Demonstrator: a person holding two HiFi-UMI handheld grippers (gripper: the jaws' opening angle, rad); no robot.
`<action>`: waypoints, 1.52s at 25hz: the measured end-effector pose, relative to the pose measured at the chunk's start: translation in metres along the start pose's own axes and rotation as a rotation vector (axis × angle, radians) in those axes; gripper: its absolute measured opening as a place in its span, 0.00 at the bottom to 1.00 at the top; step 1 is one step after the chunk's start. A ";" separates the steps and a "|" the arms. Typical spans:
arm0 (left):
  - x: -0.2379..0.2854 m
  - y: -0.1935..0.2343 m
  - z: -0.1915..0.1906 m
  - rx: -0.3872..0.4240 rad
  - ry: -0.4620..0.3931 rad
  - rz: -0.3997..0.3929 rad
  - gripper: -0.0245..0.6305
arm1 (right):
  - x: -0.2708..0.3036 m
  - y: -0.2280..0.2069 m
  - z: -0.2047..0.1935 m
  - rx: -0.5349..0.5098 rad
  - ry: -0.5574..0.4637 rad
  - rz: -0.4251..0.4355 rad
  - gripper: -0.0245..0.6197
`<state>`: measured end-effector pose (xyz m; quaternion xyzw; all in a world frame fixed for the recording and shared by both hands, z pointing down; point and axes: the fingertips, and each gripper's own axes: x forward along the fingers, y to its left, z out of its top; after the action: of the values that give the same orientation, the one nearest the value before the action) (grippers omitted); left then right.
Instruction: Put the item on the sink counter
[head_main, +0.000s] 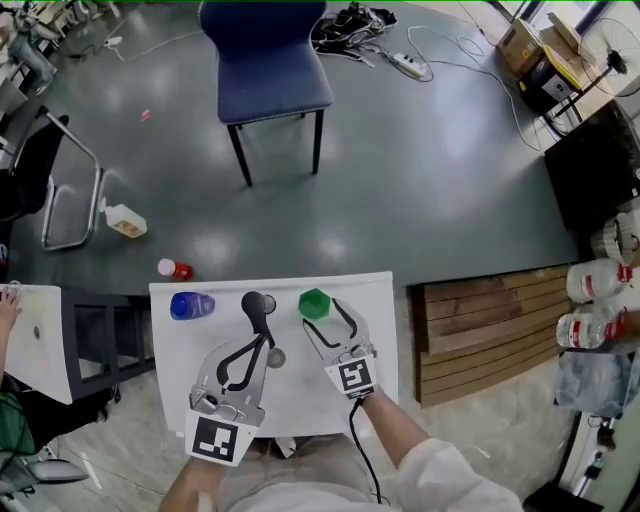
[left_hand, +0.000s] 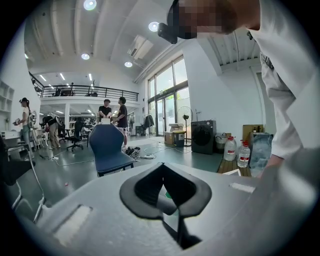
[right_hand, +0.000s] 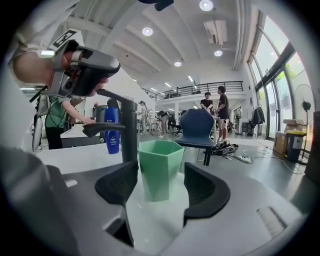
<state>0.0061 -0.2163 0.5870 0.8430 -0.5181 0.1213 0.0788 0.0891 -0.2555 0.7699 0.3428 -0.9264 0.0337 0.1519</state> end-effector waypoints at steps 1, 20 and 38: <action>0.000 0.001 0.001 -0.001 -0.003 0.001 0.05 | -0.002 -0.001 0.003 -0.003 -0.003 -0.002 0.49; -0.022 -0.003 0.042 0.012 -0.062 -0.025 0.05 | -0.103 -0.016 0.150 -0.035 -0.124 -0.169 0.16; -0.057 -0.018 0.084 0.044 -0.134 -0.048 0.05 | -0.197 -0.020 0.246 -0.038 -0.164 -0.294 0.04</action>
<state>0.0080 -0.1808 0.4902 0.8630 -0.4989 0.0741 0.0284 0.1798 -0.1889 0.4748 0.4735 -0.8760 -0.0347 0.0854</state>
